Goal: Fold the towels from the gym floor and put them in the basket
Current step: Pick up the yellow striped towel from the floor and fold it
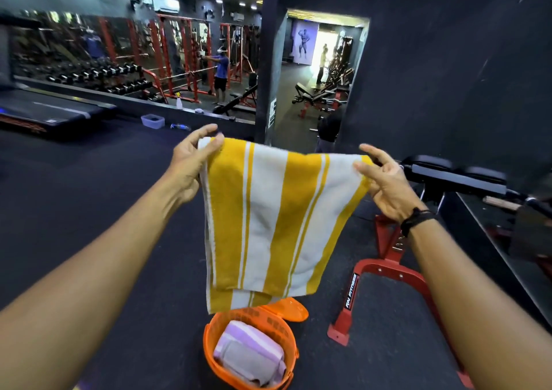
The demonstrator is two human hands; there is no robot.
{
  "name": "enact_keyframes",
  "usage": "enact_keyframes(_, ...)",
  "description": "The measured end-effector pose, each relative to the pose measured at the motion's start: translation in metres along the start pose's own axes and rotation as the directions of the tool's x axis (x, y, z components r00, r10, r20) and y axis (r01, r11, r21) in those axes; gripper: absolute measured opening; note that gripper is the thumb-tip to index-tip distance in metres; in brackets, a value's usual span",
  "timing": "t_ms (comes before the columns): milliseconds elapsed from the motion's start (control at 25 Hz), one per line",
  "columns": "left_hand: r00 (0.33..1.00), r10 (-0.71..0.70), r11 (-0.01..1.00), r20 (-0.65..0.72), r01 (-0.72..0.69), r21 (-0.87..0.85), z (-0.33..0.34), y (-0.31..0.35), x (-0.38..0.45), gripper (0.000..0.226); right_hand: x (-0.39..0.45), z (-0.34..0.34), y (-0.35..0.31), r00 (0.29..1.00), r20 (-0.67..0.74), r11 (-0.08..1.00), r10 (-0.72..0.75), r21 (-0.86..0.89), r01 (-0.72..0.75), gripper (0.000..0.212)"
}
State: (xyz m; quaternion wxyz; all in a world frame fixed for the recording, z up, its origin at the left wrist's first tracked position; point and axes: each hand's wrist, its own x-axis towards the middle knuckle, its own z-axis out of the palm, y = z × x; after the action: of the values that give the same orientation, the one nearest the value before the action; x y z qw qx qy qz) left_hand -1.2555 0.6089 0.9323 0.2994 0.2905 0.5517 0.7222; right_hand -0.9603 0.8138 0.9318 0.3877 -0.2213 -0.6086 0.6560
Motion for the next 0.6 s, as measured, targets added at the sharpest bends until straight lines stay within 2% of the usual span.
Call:
enact_keyframes(80,0.991,-0.122,0.993,0.048,0.122,-0.004,0.007,-0.001,-0.006,0.038,-0.007,0.006,0.003,0.993,0.055,0.993,0.102,0.049,-0.104,0.059)
enact_keyframes(120,0.991,-0.137,0.990,0.012,0.137,0.036,0.009,-0.005,-0.009,0.030,-0.009,0.007,0.008,0.989,0.055,0.990,0.137,0.030,-0.139,0.062)
enact_keyframes(160,0.992,-0.116,0.991,-0.054,0.119,0.058,0.009,-0.008,-0.009,0.021,-0.009,0.006,0.012,0.988,0.024,0.988,0.152,0.026,-0.153,0.059)
enact_keyframes(240,0.986,-0.082,0.997,-0.147,0.083,-0.003,0.005,-0.012,-0.013,0.009,-0.006,-0.001,0.019,0.981,-0.092,0.985,0.174,0.038,-0.171,0.049)
enact_keyframes(280,0.987,-0.091,0.994,-0.131,0.082,-0.074,0.002,-0.014,-0.014,0.014,-0.004,-0.005,0.022,0.977,-0.109,0.982,0.185,0.062,-0.179,0.047)
enact_keyframes(320,0.991,-0.120,0.987,-0.066,0.112,-0.119,-0.001,-0.017,-0.015,0.017,-0.005,-0.007,0.025,0.976,-0.070,0.975,0.207,0.093,-0.200,0.049)
enact_keyframes(400,0.972,-0.217,0.976,0.091,0.219,-0.007,0.000,-0.028,-0.023,0.033,-0.012,-0.006,0.037,0.963,0.010,0.963,0.269,0.015,-0.269,0.057)
enact_keyframes(440,0.963,-0.243,0.970,0.115,0.238,0.056,0.001,-0.035,-0.025,0.040,-0.017,-0.006,0.041,0.963,0.010,0.962,0.271,-0.032,-0.271,0.058)
enact_keyframes(560,0.988,-0.150,0.986,-0.020,0.151,0.076,-0.004,-0.036,-0.022,0.038,-0.021,-0.010,0.035,0.981,0.018,0.981,0.192,-0.040,-0.191,0.065)
enact_keyframes(600,0.994,-0.079,0.981,-0.072,0.090,0.174,-0.008,-0.033,-0.019,0.033,-0.020,-0.012,0.031,0.988,0.019,0.981,0.156,-0.116,-0.152,0.064)
